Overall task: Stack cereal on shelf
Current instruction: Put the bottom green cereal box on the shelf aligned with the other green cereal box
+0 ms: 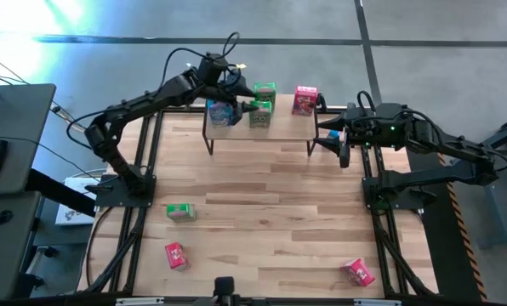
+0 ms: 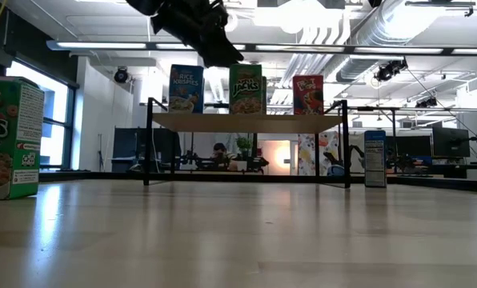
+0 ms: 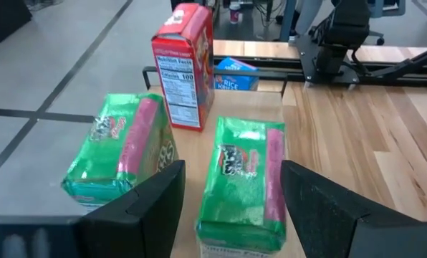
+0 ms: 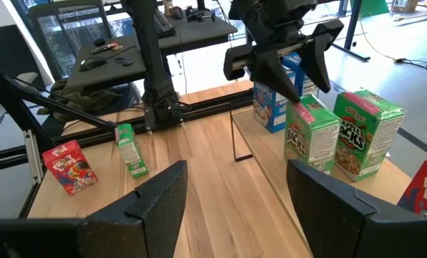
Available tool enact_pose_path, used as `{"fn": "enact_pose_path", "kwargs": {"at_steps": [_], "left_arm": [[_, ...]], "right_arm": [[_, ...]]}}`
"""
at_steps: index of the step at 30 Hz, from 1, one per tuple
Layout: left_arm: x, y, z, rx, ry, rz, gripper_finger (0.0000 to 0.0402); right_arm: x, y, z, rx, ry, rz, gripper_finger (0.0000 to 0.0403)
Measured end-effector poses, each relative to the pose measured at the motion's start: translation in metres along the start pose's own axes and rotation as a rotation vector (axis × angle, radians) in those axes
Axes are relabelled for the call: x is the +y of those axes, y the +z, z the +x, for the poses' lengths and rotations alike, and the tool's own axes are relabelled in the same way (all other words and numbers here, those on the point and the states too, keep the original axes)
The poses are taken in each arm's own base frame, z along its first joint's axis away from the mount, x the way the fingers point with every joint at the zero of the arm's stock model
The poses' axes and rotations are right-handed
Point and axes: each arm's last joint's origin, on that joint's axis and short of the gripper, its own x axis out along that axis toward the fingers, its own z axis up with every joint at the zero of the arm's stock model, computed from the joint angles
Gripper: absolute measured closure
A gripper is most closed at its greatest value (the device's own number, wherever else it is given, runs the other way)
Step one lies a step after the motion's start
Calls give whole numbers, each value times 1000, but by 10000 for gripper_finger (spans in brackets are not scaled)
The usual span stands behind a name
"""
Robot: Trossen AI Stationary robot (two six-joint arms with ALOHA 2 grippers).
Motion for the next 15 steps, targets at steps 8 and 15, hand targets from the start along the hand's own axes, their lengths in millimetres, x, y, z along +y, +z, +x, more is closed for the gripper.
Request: {"fn": "enact_pose_path", "kwargs": {"at_steps": [8, 15], "left_arm": [[-3, 6, -10, -22, 7, -7, 180], [-11, 13, -36, 1, 66, -17, 180]], "right_arm": [[0, 0, 0, 0, 0, 0, 171], [0, 0, 0, 0, 0, 0, 171]]}}
